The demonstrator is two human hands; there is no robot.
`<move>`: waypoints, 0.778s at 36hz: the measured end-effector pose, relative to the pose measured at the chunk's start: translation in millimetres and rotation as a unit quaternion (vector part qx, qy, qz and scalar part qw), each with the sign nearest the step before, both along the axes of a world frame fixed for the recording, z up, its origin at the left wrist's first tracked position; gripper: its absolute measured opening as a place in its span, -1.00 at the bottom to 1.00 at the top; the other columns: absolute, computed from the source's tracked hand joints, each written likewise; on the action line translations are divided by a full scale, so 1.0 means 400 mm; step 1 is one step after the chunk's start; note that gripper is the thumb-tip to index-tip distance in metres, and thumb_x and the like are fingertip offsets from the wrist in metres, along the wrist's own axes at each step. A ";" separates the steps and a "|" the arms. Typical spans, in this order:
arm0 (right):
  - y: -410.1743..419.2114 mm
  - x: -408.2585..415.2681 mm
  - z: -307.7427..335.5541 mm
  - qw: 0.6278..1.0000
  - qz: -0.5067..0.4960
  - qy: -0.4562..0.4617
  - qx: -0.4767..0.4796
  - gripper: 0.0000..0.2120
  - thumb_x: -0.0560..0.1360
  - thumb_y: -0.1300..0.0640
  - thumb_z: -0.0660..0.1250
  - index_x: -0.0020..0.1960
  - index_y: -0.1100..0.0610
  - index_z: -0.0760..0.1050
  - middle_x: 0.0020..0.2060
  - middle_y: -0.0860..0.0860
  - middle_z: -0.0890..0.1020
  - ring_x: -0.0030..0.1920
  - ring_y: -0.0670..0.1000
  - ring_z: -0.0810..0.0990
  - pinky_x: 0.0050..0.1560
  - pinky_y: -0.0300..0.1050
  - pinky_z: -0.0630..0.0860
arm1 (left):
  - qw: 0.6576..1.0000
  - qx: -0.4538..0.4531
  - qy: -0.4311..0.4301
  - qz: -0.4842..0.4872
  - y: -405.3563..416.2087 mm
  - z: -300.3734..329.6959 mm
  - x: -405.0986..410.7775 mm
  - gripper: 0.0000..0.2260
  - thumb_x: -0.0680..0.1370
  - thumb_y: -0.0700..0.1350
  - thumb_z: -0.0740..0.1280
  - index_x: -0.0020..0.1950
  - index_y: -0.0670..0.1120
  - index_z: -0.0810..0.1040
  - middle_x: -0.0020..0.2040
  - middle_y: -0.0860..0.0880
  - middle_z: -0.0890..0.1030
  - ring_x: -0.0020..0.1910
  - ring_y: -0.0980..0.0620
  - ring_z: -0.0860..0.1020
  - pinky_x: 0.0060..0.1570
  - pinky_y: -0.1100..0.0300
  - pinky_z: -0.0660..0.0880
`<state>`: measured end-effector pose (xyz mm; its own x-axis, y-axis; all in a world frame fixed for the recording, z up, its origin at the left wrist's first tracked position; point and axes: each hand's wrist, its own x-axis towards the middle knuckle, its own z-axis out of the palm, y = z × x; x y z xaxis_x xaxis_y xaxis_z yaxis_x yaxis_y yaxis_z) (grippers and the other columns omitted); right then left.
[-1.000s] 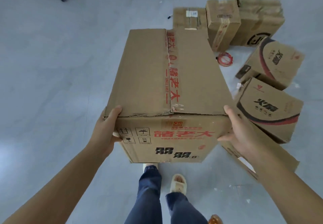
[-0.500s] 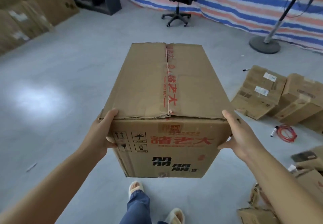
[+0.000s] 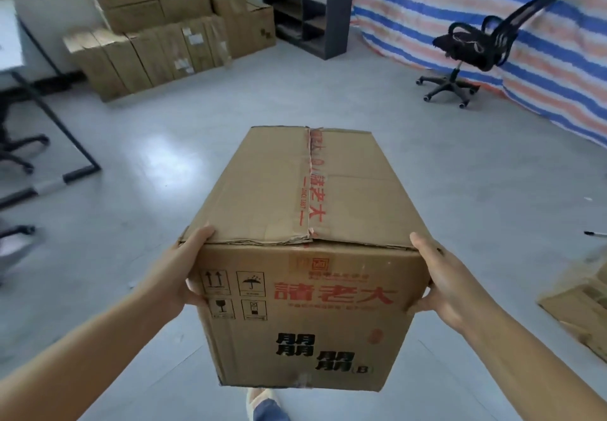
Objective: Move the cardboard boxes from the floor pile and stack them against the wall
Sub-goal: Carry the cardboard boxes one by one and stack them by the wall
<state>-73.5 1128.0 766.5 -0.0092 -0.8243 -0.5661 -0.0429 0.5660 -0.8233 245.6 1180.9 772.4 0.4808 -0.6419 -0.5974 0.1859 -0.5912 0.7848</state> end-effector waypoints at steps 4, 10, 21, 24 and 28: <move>-0.103 0.150 -0.002 0.999 0.031 0.004 0.014 -0.70 0.60 -0.12 0.16 0.19 0.00 0.52 0.07 0.02 0.58 0.10 0.08 0.53 -0.11 0.33 0.58 | 1.000 0.003 0.000 0.004 -0.047 0.006 0.157 -0.57 0.51 0.17 0.31 0.31 0.01 0.42 0.24 -0.02 0.47 0.23 -0.05 0.43 -0.13 -0.25 0.58; -0.252 0.361 0.010 0.997 0.081 0.008 0.017 -0.66 0.59 -0.14 0.17 0.24 -0.01 0.50 0.17 0.04 0.56 0.14 0.08 0.51 -0.23 0.22 0.60 | 0.999 0.010 -0.002 0.043 -0.123 0.019 0.351 -0.56 0.52 0.16 0.30 0.33 0.00 0.41 0.28 -0.02 0.44 0.28 -0.06 0.37 -0.07 -0.32 0.55; -0.560 0.633 0.017 0.988 0.155 0.011 0.014 -0.77 0.61 -0.12 0.15 0.10 -0.04 0.51 0.07 -0.06 0.55 0.01 -0.04 0.49 -0.06 0.38 0.54 | 0.993 0.003 0.016 0.120 -0.324 0.014 0.578 -0.55 0.54 0.14 0.29 0.36 -0.02 0.41 0.32 -0.04 0.44 0.33 -0.09 0.36 -0.04 -0.37 0.50; -0.683 0.690 0.009 0.983 0.182 0.016 0.007 -0.73 0.60 -0.12 0.15 0.12 0.00 0.52 0.07 -0.04 0.55 0.03 -0.02 0.49 -0.11 0.36 0.56 | 0.990 -0.001 0.025 0.141 -0.410 0.008 0.614 -0.60 0.55 0.12 0.28 0.34 0.00 0.41 0.29 -0.04 0.45 0.31 -0.09 0.36 0.00 -0.43 0.45; -0.870 0.762 0.006 0.977 0.213 0.023 0.002 -0.67 0.60 -0.12 0.17 0.19 0.05 0.52 0.07 0.02 0.55 0.03 0.06 0.50 -0.22 0.30 0.59 | 0.984 -0.008 0.034 0.177 -0.543 0.006 0.652 -0.63 0.56 0.11 0.27 0.31 -0.01 0.43 0.26 -0.05 0.45 0.29 -0.10 0.37 0.03 -0.46 0.42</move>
